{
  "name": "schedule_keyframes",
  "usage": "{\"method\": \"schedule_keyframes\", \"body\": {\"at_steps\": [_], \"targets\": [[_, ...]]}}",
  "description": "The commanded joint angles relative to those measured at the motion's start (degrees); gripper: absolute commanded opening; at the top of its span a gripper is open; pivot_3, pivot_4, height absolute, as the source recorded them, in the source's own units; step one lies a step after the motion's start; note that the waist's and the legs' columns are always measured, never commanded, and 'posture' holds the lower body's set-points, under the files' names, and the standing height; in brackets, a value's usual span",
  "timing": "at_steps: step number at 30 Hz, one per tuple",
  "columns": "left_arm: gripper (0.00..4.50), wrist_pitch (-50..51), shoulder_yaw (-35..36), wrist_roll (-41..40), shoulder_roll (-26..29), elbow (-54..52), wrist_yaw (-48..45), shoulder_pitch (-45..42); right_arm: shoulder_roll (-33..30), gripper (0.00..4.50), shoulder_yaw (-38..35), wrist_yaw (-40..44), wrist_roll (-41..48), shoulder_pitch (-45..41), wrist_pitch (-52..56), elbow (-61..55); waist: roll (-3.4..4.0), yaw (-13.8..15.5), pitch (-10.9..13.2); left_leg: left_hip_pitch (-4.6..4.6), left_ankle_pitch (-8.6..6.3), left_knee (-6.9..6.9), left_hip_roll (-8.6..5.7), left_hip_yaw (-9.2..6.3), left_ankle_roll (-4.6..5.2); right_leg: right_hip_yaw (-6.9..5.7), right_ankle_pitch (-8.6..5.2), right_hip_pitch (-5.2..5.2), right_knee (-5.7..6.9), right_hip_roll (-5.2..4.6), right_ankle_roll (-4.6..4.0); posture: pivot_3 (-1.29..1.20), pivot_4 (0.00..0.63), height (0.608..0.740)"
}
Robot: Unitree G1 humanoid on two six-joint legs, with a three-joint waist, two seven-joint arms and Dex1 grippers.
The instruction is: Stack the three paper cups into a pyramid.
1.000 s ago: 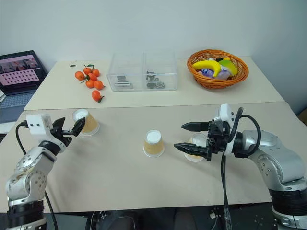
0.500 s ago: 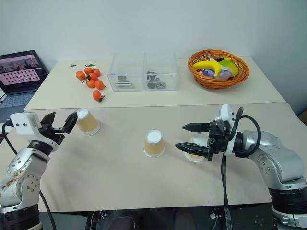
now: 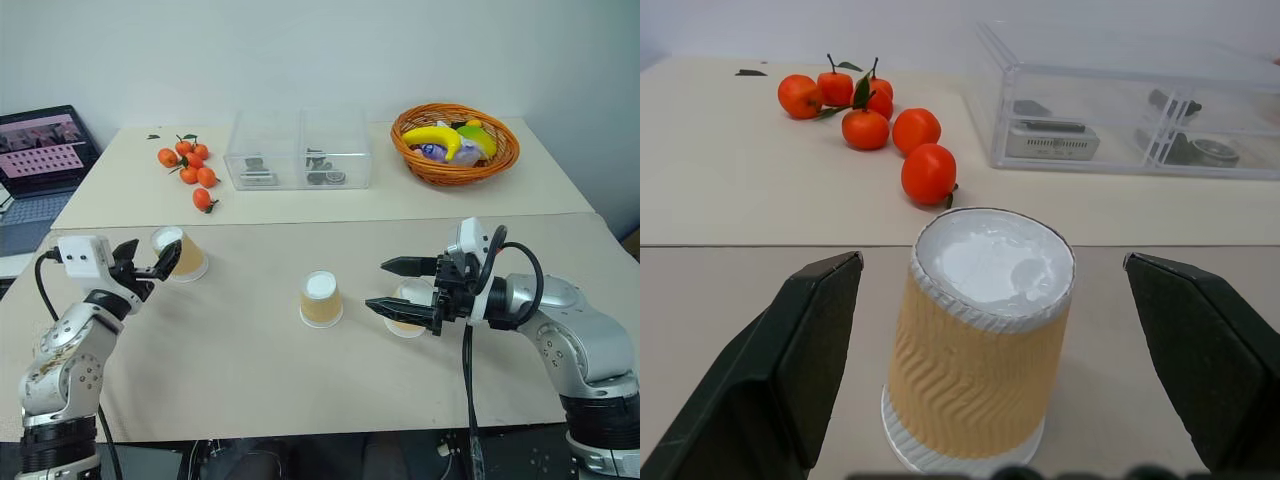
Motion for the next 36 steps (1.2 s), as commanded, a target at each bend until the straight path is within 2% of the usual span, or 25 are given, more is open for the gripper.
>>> {"method": "schedule_keyframes", "body": {"at_steps": [1, 20, 22, 23, 26, 32, 36], "targets": [[4.48, -2.0, 0.4, 0.6, 0.4, 0.3, -0.5, -1.0, 0.0, 4.50, -2.3, -0.6, 1.0, 0.3, -0.6, -2.1, 0.00, 0.0, 0.0, 0.00, 0.00, 0.00, 0.00, 0.00, 0.00, 0.00, 0.00, 0.00, 0.00, 0.00, 0.00, 0.00, 0.150, 0.738], [4.48, -6.7, -4.1, 6.1, 0.5, 12.5, -2.5, -7.5, 0.3, 4.50, -3.2, -2.7, 1.6, 1.7, -0.6, -3.8, 0.00, 0.0, 0.0, 0.01, 0.01, 0.00, 0.00, 0.00, -0.01, 0.00, 0.01, 0.00, 0.01, 0.00, 0.00, 0.00, 0.150, 0.738], [3.95, -7.3, -4.2, 6.3, 0.4, 13.3, -2.7, -8.1, 0.2, 4.50, -3.3, -2.9, 1.6, 2.2, -0.5, -4.2, -0.01, 0.1, 0.0, 0.00, 0.01, 0.00, 0.00, 0.00, -0.01, 0.00, 0.01, 0.00, 0.00, 0.00, 0.01, 0.00, 0.150, 0.738], [3.83, -7.4, -4.1, 6.2, 0.3, 13.4, -2.7, -8.3, 0.2, 4.50, -3.4, -2.9, 1.6, 2.5, -0.5, -4.4, -0.01, 0.0, 0.0, 0.00, 0.01, 0.00, 0.00, 0.00, -0.01, 0.00, 0.01, 0.00, 0.00, 0.00, 0.01, 0.00, 0.150, 0.738], [2.85, -7.0, -4.0, 6.5, 0.6, 13.4, -2.1, -9.2, 0.1, 4.50, -3.7, -3.0, 1.7, 3.0, -0.4, -4.8, -0.01, 0.0, 0.0, -0.01, 0.00, 0.00, 0.00, 0.00, -0.01, 0.00, 0.01, 0.00, 0.00, 0.00, 0.01, 0.00, 0.150, 0.738], [2.85, -4.6, -5.6, 4.2, 1.0, 8.2, -5.5, -9.5, 0.1, 4.50, -3.2, -2.8, 1.6, 2.4, -0.6, -4.1, -0.02, 0.0, 0.0, 0.00, 0.01, 0.00, 0.00, 0.00, -0.01, 0.00, 0.01, 0.00, 0.01, 0.00, 0.02, 0.00, 0.150, 0.738], [2.85, 4.4, -11.4, -3.5, 2.8, -2.8, -14.7, -7.7, 0.3, 4.50, -2.3, -2.4, 1.2, 1.3, -0.7, -3.4, -0.02, 0.0, 0.0, -0.03, 0.00, 0.01, -0.01, 0.00, -0.01, 0.00, 0.02, 0.00, 0.00, 0.00, 0.03, 0.00, 0.150, 0.738]]}}
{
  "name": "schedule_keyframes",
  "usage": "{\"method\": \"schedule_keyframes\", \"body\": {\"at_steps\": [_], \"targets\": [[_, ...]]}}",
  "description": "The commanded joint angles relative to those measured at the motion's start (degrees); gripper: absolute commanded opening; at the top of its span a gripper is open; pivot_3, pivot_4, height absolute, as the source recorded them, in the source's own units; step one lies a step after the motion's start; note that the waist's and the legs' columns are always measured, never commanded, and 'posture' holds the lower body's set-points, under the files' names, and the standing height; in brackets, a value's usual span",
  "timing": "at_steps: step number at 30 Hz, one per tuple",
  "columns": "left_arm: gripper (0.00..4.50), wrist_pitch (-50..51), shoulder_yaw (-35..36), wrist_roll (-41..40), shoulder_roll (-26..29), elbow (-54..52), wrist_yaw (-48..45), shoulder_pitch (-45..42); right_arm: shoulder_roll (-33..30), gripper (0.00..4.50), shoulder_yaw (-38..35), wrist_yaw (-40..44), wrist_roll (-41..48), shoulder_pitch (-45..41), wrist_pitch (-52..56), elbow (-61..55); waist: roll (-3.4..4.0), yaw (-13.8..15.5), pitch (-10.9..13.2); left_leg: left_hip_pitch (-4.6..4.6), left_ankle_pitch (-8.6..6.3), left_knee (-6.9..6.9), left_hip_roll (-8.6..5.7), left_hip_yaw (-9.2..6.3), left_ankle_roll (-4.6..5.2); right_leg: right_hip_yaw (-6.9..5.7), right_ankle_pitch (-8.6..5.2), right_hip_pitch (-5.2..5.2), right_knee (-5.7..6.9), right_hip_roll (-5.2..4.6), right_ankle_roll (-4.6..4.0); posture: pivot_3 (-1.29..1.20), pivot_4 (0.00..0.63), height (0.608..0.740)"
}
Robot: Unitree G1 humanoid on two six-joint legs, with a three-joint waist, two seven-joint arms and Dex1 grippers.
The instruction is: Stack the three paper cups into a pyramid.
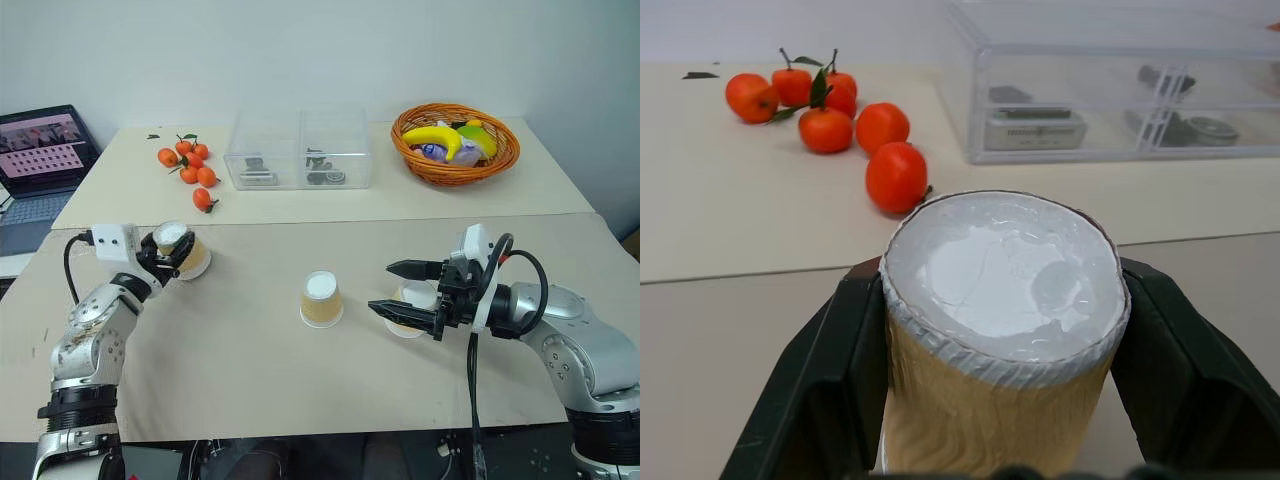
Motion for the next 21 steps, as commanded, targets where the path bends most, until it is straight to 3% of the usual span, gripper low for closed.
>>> {"method": "schedule_keyframes", "body": {"at_steps": [1, 4, 7, 21], "targets": [[2.85, 7.5, -5.2, -7.8, 2.9, -12.7, -9.2, 1.0, 0.2, 4.50, -0.4, 0.8, 0.7, -2.0, -0.8, -0.8, 0.00, -0.1, 0.0, -0.02, 0.00, 0.00, 0.00, 0.00, 0.00, 0.00, 0.00, 0.00, 0.01, 0.00, 0.01, 0.00, 0.150, 0.738], [2.85, 11.7, -9.3, -11.5, 7.9, -19.0, -17.7, 4.9, 0.3, 4.50, -0.2, 1.0, 0.4, -2.6, -0.9, -0.4, 0.01, -0.7, 0.0, -0.03, -0.01, 0.00, 0.00, 0.00, 0.02, 0.01, 0.00, -0.01, 0.01, 0.00, 0.02, 0.00, 0.150, 0.738], [2.85, 11.1, -12.1, -10.0, 9.9, -18.4, -20.7, 5.3, 0.5, 4.50, -0.3, 1.0, 0.4, -2.3, -0.9, -0.7, 0.01, -1.0, 0.0, 0.02, -0.02, -0.08, 0.01, 0.06, 0.04, 0.05, 0.00, -0.05, 0.01, 0.01, 0.01, 0.00, 0.150, 0.738], [2.85, 8.9, -15.6, -6.0, 8.8, -10.9, -24.7, 1.5, 0.1, 4.50, -2.5, -0.6, 1.0, 0.7, -0.5, -3.2, 0.01, -0.8, 0.0, 0.05, -0.02, -0.06, 0.01, 0.07, 0.05, 0.06, 0.01, 0.01, -0.01, 0.02, -0.01, 0.00, 0.150, 0.738]]}}
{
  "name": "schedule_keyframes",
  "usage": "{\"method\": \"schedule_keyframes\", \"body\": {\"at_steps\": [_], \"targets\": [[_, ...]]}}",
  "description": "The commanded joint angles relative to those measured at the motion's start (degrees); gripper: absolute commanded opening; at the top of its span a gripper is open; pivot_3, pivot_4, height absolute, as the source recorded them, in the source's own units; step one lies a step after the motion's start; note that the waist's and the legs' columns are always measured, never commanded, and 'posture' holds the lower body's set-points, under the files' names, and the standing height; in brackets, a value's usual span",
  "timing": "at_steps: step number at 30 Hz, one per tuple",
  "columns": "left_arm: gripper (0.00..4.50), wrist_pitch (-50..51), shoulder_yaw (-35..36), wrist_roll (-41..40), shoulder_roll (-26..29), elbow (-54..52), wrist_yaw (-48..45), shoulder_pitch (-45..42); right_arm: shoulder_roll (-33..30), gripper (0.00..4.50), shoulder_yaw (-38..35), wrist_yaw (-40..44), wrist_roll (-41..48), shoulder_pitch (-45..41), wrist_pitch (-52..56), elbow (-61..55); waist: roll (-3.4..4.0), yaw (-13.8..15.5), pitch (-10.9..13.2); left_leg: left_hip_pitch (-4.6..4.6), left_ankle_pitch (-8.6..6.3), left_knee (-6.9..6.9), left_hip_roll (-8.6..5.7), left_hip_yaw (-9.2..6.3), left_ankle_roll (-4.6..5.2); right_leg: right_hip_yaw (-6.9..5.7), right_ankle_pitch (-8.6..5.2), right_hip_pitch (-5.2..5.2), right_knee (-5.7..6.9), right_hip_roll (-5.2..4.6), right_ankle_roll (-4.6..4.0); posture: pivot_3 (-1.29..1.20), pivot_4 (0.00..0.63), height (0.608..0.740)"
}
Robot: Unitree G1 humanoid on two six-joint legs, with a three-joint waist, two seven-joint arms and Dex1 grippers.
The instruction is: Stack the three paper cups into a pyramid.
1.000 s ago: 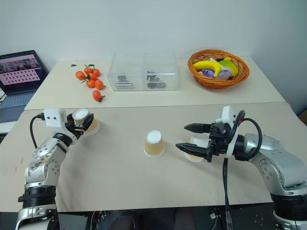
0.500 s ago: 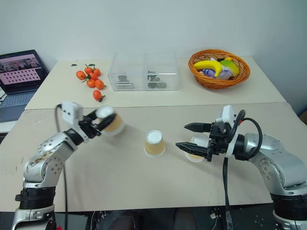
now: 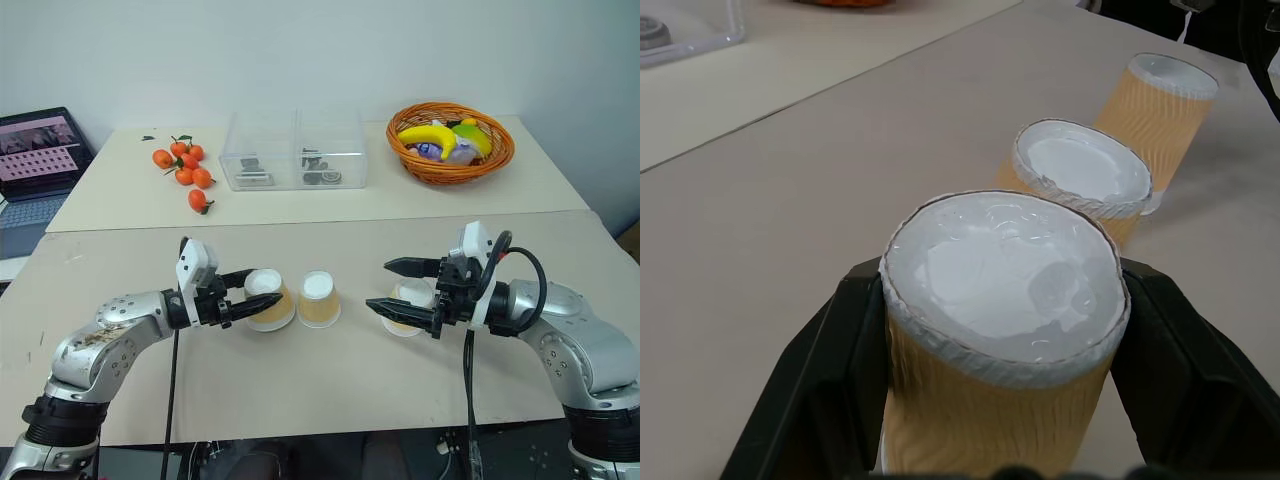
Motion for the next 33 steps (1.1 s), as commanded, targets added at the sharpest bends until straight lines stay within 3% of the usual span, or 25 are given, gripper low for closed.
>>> {"method": "schedule_keyframes", "body": {"at_steps": [1, 9, 13, 14, 22, 24, 26, 33], "targets": [[2.85, -1.4, -0.4, 0.9, -0.5, 0.5, -0.6, -1.3, -0.4, 4.50, -2.3, -0.5, 1.1, 0.1, -0.5, -2.4, 0.00, 0.0, 0.0, 0.00, 0.00, 0.00, 0.00, 0.00, 0.00, 0.00, 0.00, 0.00, 0.00, 0.00, 0.00, 0.00, 0.150, 0.738], [2.85, -3.9, -1.7, 3.4, -1.4, 2.6, -1.4, -1.1, -0.6, 4.50, -2.9, -1.2, 1.4, 0.6, -0.3, -2.7, 0.00, 0.1, 0.0, 0.02, 0.00, 0.00, 0.00, 0.00, 0.00, 0.01, 0.00, 0.01, 0.01, 0.00, 0.00, 0.00, 0.150, 0.738], [4.29, -7.0, -2.3, 6.3, -2.5, 4.3, 0.0, -2.2, -0.7, 4.50, -3.1, -1.3, 1.5, 0.7, -0.2, -2.8, 0.00, 0.1, 0.0, 0.02, 0.00, 0.01, 0.00, 0.00, -0.01, 0.01, 0.00, 0.02, 0.02, 0.00, 0.00, 0.00, 0.150, 0.738], [4.48, -6.7, -1.6, 5.8, -3.3, 4.3, 0.6, -2.7, -0.7, 4.50, -3.2, -1.3, 1.6, 0.6, -0.1, -2.8, 0.00, 0.1, 0.0, 0.02, 0.00, 0.01, 0.00, 0.00, -0.01, 0.01, 0.00, 0.02, 0.01, 0.00, 0.00, 0.00, 0.150, 0.738], [4.48, -5.9, 2.0, 3.7, -6.0, 1.6, 3.9, -3.3, -1.0, 4.50, -3.4, -0.9, 1.6, 0.2, 0.0, -2.1, 0.00, 0.0, 0.0, 0.00, 0.00, 0.01, 0.01, 0.00, -0.01, 0.01, 0.00, -0.01, 0.00, 0.00, 0.00, 0.00, 0.150, 0.738], [4.48, -3.5, 4.3, 0.2, -6.5, -1.5, 4.9, -3.5, -1.0, 4.50, -3.1, -0.6, 1.4, -0.2, 0.0, -1.7, 0.00, 0.1, 0.0, 0.00, 0.00, 0.01, 0.01, 0.00, -0.01, 0.01, 0.00, -0.01, 0.01, 0.00, 0.00, 0.00, 0.150, 0.738], [4.48, 3.0, 8.8, -9.0, -7.1, -6.7, 7.6, -4.6, -0.9, 4.50, -2.5, -0.1, 1.2, -1.3, -0.1, -0.7, -0.01, 0.1, 0.0, 0.00, 0.01, 0.01, 0.01, 0.00, -0.01, 0.01, 0.00, -0.01, 0.01, 0.00, 0.00, 0.00, 0.150, 0.738], [4.48, 13.3, 16.4, -23.9, -7.1, -12.6, 17.0, -7.0, -0.4, 4.50, -0.7, 1.2, 0.2, -3.7, -0.5, 1.2, -0.03, 0.0, 0.0, 0.00, 0.01, 0.03, 0.01, 0.00, -0.02, 0.04, 0.00, -0.04, 0.04, 0.00, 0.01, 0.00, 0.150, 0.738]]}}
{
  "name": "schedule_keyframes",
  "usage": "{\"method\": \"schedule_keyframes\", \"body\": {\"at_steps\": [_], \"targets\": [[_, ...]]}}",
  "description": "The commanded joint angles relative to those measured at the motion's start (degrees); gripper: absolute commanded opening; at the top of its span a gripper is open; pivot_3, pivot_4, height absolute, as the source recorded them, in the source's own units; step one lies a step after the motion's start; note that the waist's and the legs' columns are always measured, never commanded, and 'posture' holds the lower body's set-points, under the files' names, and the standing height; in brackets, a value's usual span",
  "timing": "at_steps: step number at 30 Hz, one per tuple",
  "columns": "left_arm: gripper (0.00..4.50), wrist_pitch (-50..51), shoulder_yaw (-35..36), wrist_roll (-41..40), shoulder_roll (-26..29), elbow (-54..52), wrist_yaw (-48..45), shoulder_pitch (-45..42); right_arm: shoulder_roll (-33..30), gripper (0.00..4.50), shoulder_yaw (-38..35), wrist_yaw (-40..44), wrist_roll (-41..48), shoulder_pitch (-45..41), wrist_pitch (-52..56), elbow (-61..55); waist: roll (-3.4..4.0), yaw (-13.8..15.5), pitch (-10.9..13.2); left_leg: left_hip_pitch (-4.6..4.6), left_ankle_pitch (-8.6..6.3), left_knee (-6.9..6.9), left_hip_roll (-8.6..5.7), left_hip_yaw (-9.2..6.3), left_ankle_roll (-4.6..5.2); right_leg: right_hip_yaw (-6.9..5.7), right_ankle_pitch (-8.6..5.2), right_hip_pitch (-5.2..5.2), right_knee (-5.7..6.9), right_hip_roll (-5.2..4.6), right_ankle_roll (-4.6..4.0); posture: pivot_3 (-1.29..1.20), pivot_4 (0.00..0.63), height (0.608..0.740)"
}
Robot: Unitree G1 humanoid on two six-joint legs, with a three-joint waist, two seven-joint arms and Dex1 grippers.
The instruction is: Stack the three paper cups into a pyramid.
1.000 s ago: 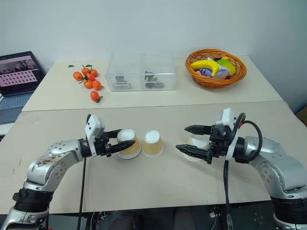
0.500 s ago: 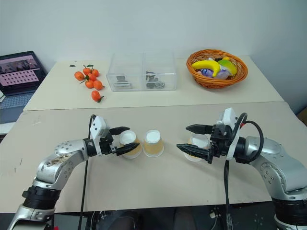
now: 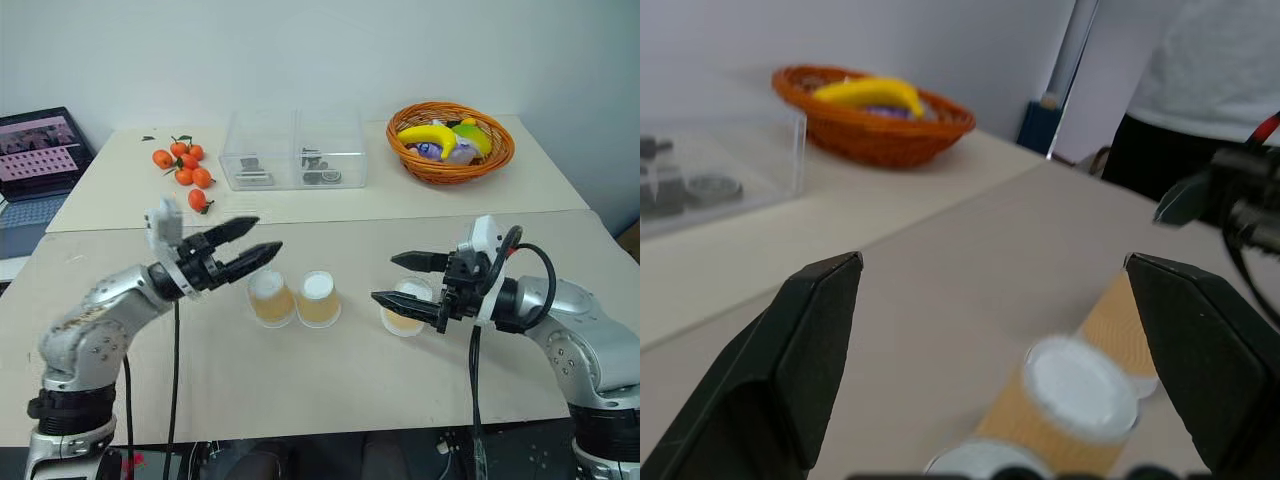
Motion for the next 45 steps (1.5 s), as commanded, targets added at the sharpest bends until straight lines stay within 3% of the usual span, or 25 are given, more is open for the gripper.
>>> {"method": "schedule_keyframes", "body": {"at_steps": [1, 5, 8, 13, 15, 22, 27, 33, 45], "targets": [[4.48, 3.9, 5.2, -8.0, 0.3, -2.7, 5.8, -1.4, 0.0, 4.50, 0.6, 1.1, 0.1, -1.6, -0.7, 0.0, 0.00, 0.0, 0.0, 0.00, 0.00, 0.00, -0.01, 0.00, 0.00, 0.00, 0.00, 0.00, 0.00, 0.00, 0.00, 0.00, 0.150, 0.738], [4.48, 10.5, 13.2, -24.6, 5.6, -3.2, 10.1, 2.1, -0.1, 4.50, 1.0, 1.6, 0.1, -2.2, -0.7, 0.7, 0.00, -0.3, 0.0, 0.00, 0.01, 0.00, 0.00, 0.00, -0.01, 0.01, 0.00, -0.04, 0.01, 0.00, 0.00, 0.00, 0.150, 0.738], [4.48, 14.5, 17.4, -31.4, 13.2, -5.5, 4.9, 10.0, -1.4, 4.50, 0.4, 2.9, -1.1, -1.6, -1.4, 2.5, 0.02, -0.6, 0.0, -0.03, 0.01, -0.05, -0.02, 0.09, -0.01, 0.22, 0.00, -0.36, 0.11, 0.01, -0.01, 0.00, 0.150, 0.738], [4.48, 16.3, 23.0, -29.3, 24.5, -7.9, -8.9, 22.8, -7.1, 4.50, -5.6, 4.6, -5.0, -1.4, -4.4, 10.0, 0.00, 0.1, 0.0, -0.12, -0.01, -0.05, -0.08, 0.30, 0.02, 0.42, -0.02, -0.53, 0.51, 0.01, -0.02, 0.00, 0.150, 0.738], [4.48, 14.2, 21.2, -24.2, 26.9, -9.3, -12.0, 26.1, -9.3, 4.50, -8.7, 5.4, -5.0, -0.1, -4.5, 11.6, 0.04, 0.6, 0.0, -0.10, -0.01, -0.05, -0.08, 0.34, 0.02, 0.43, -0.03, -0.50, 0.42, 0.01, -0.02, 0.00, 0.150, 0.738], [4.48, 3.2, 11.1, -7.3, 26.7, -10.4, -15.7, 28.4, -10.4, 4.50, -14.3, 6.0, -7.2, 10.9, -5.5, 11.1, -0.02, 0.5, 0.0, -0.02, -0.03, -0.12, 0.02, 0.47, 0.04, 0.49, -0.09, -0.39, 0.39, 0.08, -0.10, 0.00, 0.150, 0.738], [4.48, -5.3, 5.0, 2.9, 25.1, -8.1, -16.7, 26.5, -7.7, 4.50, -13.3, 4.0, -8.2, 16.4, -5.8, 9.6, -0.02, -0.1, 0.0, -0.06, -0.04, -0.15, 0.05, 0.59, 0.06, 0.60, -0.09, -0.38, 0.42, 0.08, -0.11, 0.00, 0.150, 0.738], [4.48, -7.5, 3.3, 5.6, 23.2, -7.2, -16.8, 25.8, -3.5, 4.50, -11.0, 1.6, -7.4, 16.6, -4.7, 6.0, -0.03, -0.3, 0.0, -0.04, -0.04, -0.15, 0.09, 0.68, 0.06, 0.70, -0.09, -0.28, 0.44, 0.11, -0.09, 0.00, 0.150, 0.738], [4.48, -6.4, 3.2, 5.6, 21.4, -8.1, -14.5, 24.7, 1.0, 4.50, -4.8, -1.5, -7.4, 9.1, -3.7, 5.5, -0.02, -0.2, 0.0, 0.15, -0.04, -0.13, 0.12, 0.68, 0.07, 0.72, -0.08, -0.37, 0.44, 0.16, -0.09, 0.00, 0.150, 0.738]]}}
